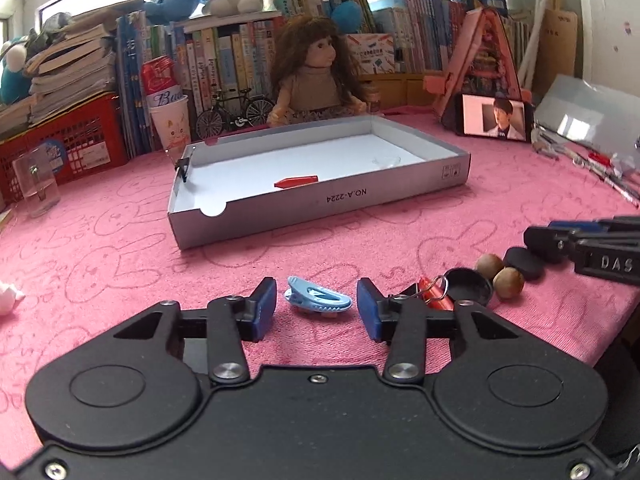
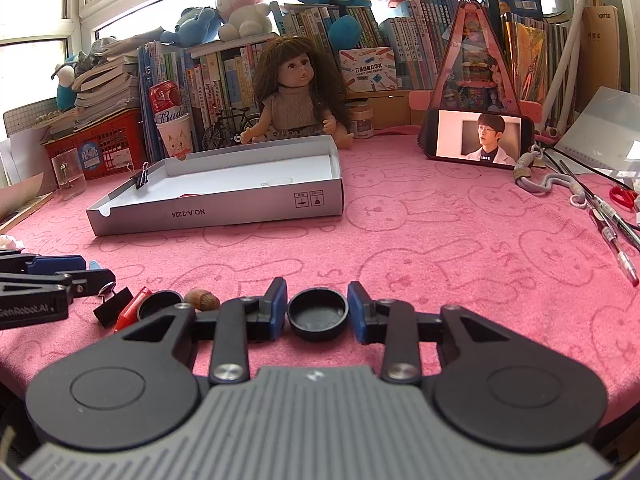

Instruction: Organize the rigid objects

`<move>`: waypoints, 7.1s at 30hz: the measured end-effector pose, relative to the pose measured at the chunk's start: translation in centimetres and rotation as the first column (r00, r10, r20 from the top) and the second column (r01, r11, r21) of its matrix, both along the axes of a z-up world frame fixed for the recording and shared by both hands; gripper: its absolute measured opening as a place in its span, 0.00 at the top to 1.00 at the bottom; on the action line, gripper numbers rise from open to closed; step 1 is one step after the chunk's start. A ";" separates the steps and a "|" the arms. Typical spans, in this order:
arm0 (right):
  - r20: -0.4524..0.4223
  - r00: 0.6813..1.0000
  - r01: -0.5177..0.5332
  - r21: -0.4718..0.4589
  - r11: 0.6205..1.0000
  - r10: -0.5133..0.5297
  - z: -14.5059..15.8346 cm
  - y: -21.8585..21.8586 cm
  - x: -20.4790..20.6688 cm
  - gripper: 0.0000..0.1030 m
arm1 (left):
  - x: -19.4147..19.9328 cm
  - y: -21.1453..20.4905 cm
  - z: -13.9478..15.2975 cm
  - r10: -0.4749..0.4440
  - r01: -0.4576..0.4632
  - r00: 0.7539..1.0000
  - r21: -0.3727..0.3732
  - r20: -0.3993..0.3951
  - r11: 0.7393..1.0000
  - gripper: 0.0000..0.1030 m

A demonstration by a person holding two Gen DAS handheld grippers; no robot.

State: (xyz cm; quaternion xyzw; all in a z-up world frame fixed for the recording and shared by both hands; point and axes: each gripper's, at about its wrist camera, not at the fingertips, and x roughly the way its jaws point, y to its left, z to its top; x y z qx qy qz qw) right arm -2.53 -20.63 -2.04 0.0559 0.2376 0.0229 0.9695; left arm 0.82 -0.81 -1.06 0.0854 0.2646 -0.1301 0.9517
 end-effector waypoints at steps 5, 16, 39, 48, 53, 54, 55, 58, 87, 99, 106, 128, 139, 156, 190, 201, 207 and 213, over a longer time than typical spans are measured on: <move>0.000 1.000 0.000 -0.001 1.000 0.000 0.0 0.0 0.0 0.59 | 0.5 -0.2 -0.4 -0.026 0.026 1.000 0.008 0.005 1.000 0.64; 0.006 1.000 -0.005 -0.013 1.000 0.005 0.0 0.1 0.1 0.63 | 0.1 -0.1 0.0 -0.002 0.002 1.000 -0.019 0.009 1.000 0.65; 0.050 0.999 -0.008 -0.039 0.999 0.010 1.4 0.6 1.3 0.63 | 0.9 0.0 2.6 0.042 -0.038 0.998 -0.088 0.043 0.995 0.65; 0.051 0.998 -0.021 -0.031 0.999 0.022 2.2 0.8 3.0 0.63 | 2.3 -0.5 3.4 0.067 -0.064 0.997 -0.092 0.040 0.994 0.65; 0.051 0.998 -0.027 -0.023 0.999 0.029 3.2 0.9 4.7 0.63 | 3.5 -0.8 4.4 0.069 -0.063 0.995 -0.086 0.069 0.994 0.65; 0.050 0.998 -0.028 -0.018 0.999 0.029 3.4 0.9 5.1 0.63 | 3.9 -0.9 4.7 0.071 -0.065 0.995 -0.087 0.073 0.994 0.65; 0.049 0.998 -0.029 -0.012 1.000 0.029 3.6 0.9 5.5 0.63 | 4.2 -0.9 4.9 0.074 -0.067 0.994 -0.089 0.075 0.994 0.65; 0.042 0.999 -0.032 0.009 0.999 0.031 4.1 0.8 6.8 0.63 | 5.3 -1.1 5.5 0.085 -0.077 0.993 -0.103 0.076 0.992 0.65; -0.183 0.966 -0.138 0.238 0.961 0.184 4.2 -0.1 24.3 0.63 | 23.8 -0.2 4.0 0.206 -0.256 0.953 -0.222 -0.223 0.941 0.65; -0.209 0.966 -0.105 0.216 0.971 0.151 3.0 0.8 26.3 0.63 | 24.5 -0.9 2.7 0.202 -0.254 0.950 -0.214 -0.238 0.943 0.65; -0.222 0.964 -0.095 0.216 0.972 0.144 2.1 1.0 26.7 0.63 | 24.7 -1.0 2.0 0.200 -0.256 0.947 -0.210 -0.252 0.944 0.65; -0.167 0.973 -0.126 0.208 0.970 0.162 3.8 1.1 24.9 0.25 | 22.9 -1.0 3.6 0.168 -0.216 0.960 -0.215 -0.222 0.952 0.50; -0.108 0.982 -0.130 0.186 0.974 0.152 5.3 -0.3 21.7 0.15 | 18.6 -0.3 6.1 0.151 -0.175 0.983 -0.270 -0.107 0.947 0.18; 0.009 0.985 -0.172 0.085 0.981 0.172 6.7 0.3 15.4 0.06 | 10.6 0.2 6.4 0.140 -0.134 0.990 -0.320 -0.002 0.938 0.13; 0.097 0.975 -0.196 -0.041 0.980 0.199 5.5 0.5 7.0 0.02 | 3.4 0.2 5.4 0.030 -0.009 0.996 -0.263 0.079 0.965 0.12; 0.055 0.969 -0.233 -0.143 0.962 0.243 3.3 0.9 2.8 0.05 | 0.1 1.3 3.6 -0.002 0.015 0.998 -0.211 0.066 0.977 0.12; 0.013 0.969 -0.242 -0.153 0.958 0.247 2.3 0.3 1.1 0.25 | -1.4 1.9 2.3 -0.019 0.025 0.999 -0.173 0.036 0.985 0.31; -0.017 0.968 -0.251 -0.155 0.956 0.251 1.6 -0.4 -0.2 0.36 | -2.6 2.3 1.6 -0.090 0.089 0.996 -0.153 -0.002 0.984 0.57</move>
